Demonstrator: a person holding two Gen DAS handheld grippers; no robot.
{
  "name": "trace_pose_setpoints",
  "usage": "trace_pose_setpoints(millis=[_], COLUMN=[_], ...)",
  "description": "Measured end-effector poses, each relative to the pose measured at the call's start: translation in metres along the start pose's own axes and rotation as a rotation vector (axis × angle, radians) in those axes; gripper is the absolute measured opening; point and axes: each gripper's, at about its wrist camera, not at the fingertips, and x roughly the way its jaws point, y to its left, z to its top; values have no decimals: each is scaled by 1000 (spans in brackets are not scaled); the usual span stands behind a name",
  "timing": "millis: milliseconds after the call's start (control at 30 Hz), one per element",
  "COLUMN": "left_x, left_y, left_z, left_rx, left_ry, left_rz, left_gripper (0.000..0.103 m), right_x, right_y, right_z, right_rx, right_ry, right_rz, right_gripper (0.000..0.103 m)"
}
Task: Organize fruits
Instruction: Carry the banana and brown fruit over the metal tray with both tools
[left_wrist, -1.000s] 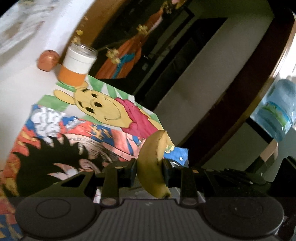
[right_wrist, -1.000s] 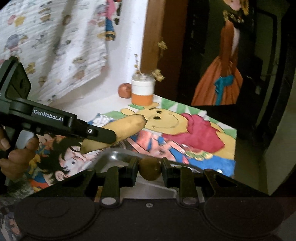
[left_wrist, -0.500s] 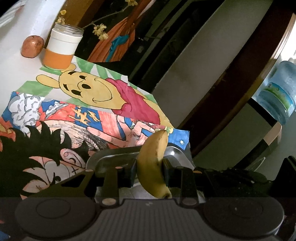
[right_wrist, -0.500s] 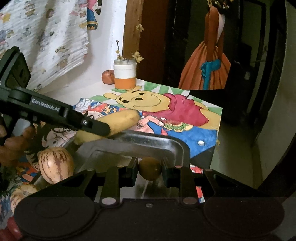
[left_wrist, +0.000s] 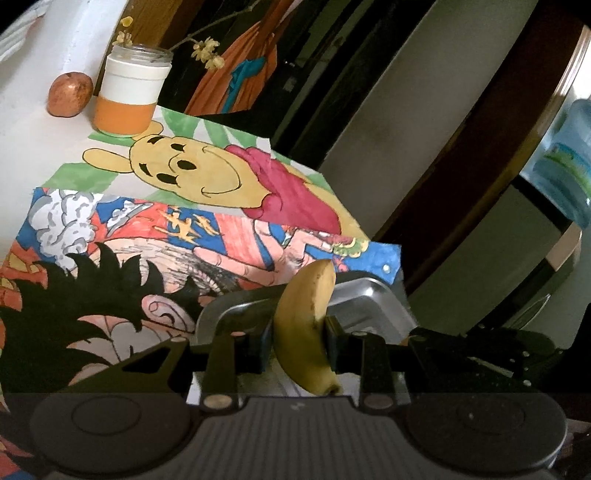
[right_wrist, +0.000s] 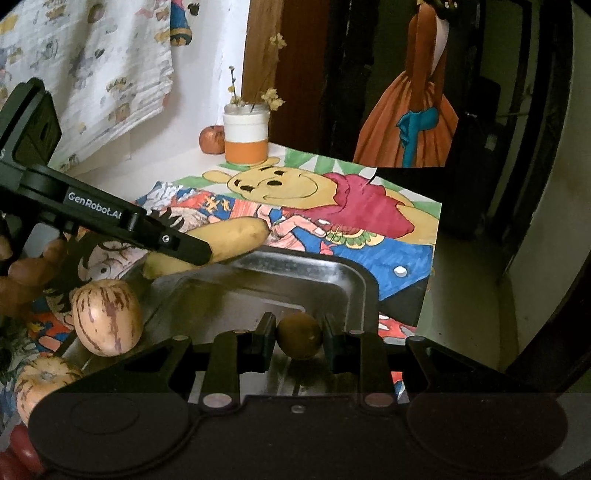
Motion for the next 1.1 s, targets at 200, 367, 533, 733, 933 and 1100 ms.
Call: trace_pose_setpoints(millis=[200, 367, 533, 733, 933, 1100], left_x=[0, 1, 4, 3, 2, 2], left_y=[-2, -4, -3, -3, -4, -3], left_z=[-2, -3, -5, -5, -5, -5], left_rx=[28, 50, 54, 56, 61, 56], left_ry=[0, 8, 21, 19, 7, 11], left_rz=[5, 12, 10, 9, 0, -5], left_gripper=[33, 33, 33, 33, 33, 33], right_x=[2, 3, 4, 4, 6, 7], right_y=[3, 4, 5, 7, 9, 11], right_z=[0, 0, 0, -1, -1, -1], right_rx=[-15, -25, -30, -42, -47, -51], right_ry=[11, 14, 20, 21, 32, 42], right_rz=[-4, -10, -20, -28, -33, -24], right_gripper=[29, 29, 29, 29, 30, 31])
